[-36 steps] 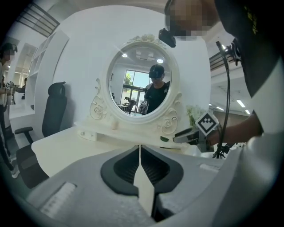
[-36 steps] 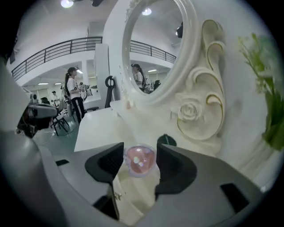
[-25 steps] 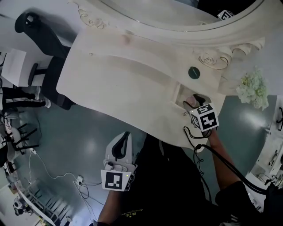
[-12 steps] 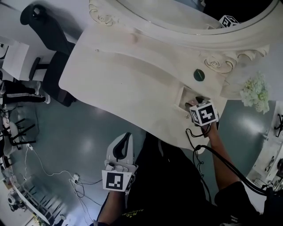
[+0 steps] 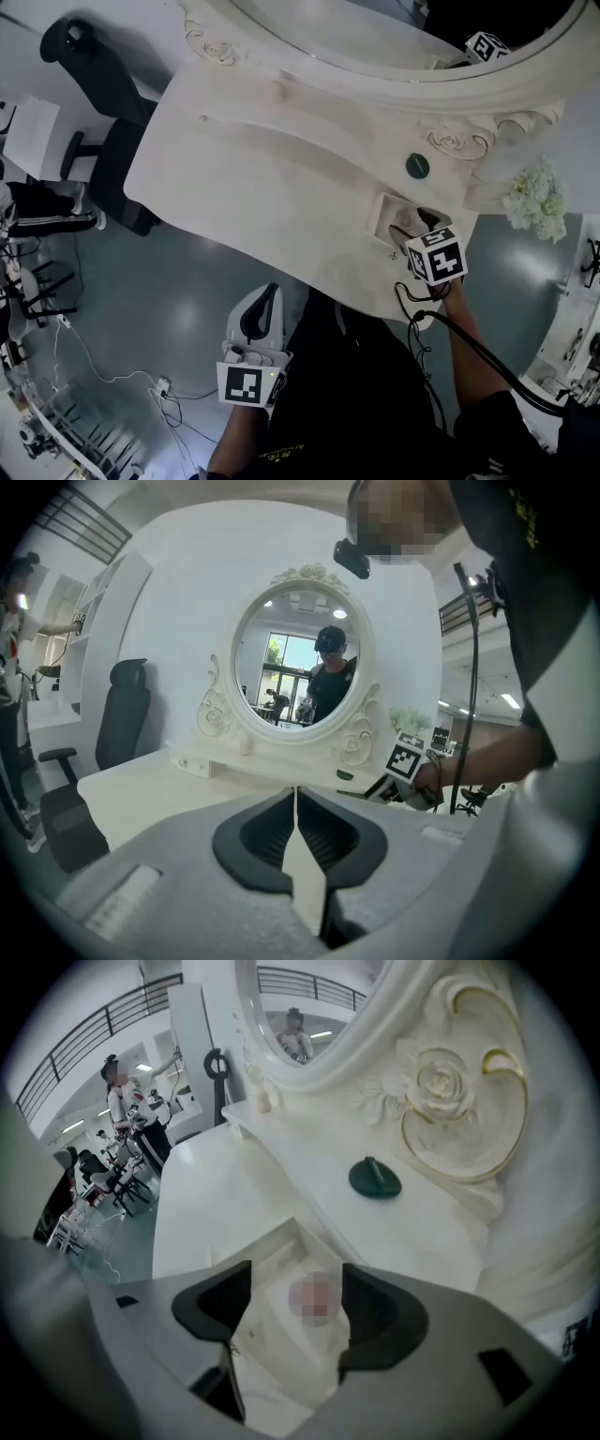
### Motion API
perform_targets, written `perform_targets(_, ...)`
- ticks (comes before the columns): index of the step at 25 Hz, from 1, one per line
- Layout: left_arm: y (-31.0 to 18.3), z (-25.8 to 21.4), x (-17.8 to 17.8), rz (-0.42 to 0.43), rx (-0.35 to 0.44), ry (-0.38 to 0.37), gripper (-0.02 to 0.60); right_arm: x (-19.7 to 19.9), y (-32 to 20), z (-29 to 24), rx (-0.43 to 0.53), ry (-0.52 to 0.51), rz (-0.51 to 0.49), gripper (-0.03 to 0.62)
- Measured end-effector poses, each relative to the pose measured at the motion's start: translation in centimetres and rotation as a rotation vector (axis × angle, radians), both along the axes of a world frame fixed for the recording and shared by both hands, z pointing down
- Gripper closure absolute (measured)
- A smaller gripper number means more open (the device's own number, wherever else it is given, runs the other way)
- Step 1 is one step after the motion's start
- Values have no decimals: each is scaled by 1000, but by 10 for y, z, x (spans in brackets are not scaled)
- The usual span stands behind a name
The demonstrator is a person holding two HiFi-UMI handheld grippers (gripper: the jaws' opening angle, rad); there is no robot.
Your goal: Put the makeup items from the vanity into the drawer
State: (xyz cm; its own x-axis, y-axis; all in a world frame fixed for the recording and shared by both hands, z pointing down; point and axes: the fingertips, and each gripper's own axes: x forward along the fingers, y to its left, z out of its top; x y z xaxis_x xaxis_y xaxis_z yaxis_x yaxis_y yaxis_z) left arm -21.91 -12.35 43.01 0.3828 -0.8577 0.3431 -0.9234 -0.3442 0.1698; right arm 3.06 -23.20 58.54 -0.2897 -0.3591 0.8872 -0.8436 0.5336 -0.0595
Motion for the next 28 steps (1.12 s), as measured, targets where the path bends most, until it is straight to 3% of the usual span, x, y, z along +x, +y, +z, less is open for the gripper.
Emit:
perform_targets(3,-3,-2,2,10,2,-15,558,-6,-6,-36,91,-57,5,302)
perform_targets(6,-10,-18,9,27,59,-6,558,-14,-16,-81,225,-131,35,325)
perform_targets(10,-16,-38,16,41,100,-15,558,-24,-24,-156,467,-196,41,430)
perform_targets(15,-15,-62,27,59,207,-8,558,-35,-8,-236,683,-275,-10,430)
perform_targets(18,-12,-76,35,58,228,-17,558,-39,13,-282,845,-330,-31,516)
perform_targets(20,-11,-85,40,59,249,-25,558,-40,29,-299,895,-367,-30,542)
perform_targets(28,-5,-106,60,63,280,-65,558,-36,80,-331,947,-492,-18,571)
